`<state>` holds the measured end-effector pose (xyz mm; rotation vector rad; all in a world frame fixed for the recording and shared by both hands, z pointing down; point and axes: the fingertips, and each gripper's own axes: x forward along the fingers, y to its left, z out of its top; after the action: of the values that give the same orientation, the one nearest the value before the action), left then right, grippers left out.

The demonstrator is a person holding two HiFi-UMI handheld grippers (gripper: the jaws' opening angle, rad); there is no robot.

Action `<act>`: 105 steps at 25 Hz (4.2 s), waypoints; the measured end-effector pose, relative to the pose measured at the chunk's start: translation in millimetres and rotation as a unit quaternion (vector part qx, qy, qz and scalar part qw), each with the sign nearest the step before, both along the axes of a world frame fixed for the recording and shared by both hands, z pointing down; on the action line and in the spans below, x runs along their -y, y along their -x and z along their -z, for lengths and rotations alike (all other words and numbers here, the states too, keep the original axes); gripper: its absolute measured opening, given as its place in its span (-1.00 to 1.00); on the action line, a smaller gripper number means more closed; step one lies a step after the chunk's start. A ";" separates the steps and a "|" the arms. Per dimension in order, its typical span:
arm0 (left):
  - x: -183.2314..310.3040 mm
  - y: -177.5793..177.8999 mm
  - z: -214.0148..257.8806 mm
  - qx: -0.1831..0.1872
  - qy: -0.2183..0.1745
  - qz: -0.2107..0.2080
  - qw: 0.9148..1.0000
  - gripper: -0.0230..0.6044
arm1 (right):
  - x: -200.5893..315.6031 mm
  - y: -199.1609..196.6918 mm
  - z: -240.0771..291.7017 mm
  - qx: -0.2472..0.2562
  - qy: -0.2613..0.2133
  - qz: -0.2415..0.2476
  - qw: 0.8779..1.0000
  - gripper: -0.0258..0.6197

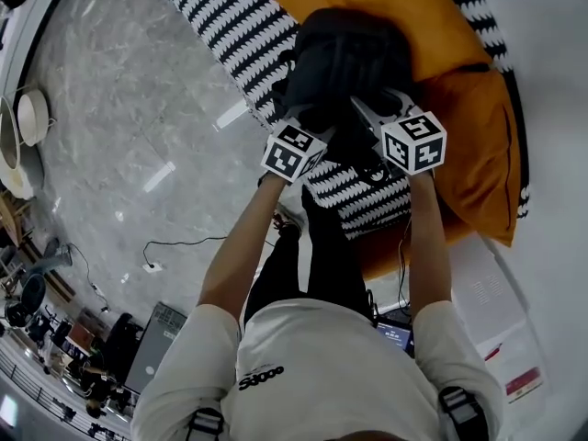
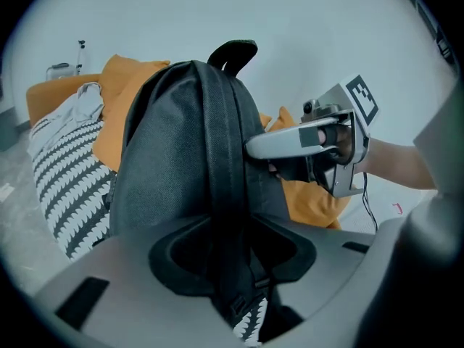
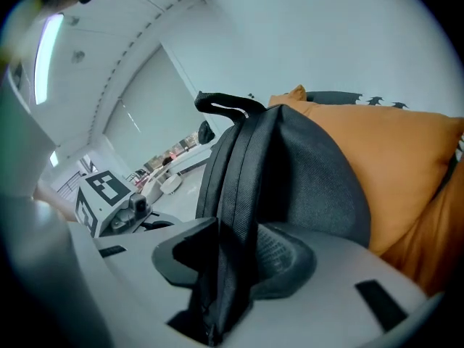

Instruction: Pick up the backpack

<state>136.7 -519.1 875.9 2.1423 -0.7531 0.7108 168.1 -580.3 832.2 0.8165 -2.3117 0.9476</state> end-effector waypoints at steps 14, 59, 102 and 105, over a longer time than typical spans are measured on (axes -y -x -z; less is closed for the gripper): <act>-22.8 8.6 19.0 0.016 -0.012 0.044 0.999 -0.61 | -23.2 -3.0 43.4 -0.032 -0.052 -0.004 0.998 -0.60; -284.8 62.3 264.3 -0.012 -0.162 -0.071 0.984 -0.78 | -314.3 8.4 269.9 -0.036 -0.097 -0.111 0.988 -0.66; -433.9 121.2 467.1 -0.109 -0.314 -0.076 0.940 -0.78 | -497.8 67.6 433.0 0.056 -0.168 -0.170 0.969 -0.70; -448.4 124.9 484.4 -0.124 -0.330 -0.072 0.933 -0.78 | -517.1 75.2 452.8 0.059 -0.191 -0.167 0.965 -0.70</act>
<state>11.8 -70.7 391.5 2.8520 -0.7723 0.2529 92.9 -63.1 379.5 1.3762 -2.5530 0.7000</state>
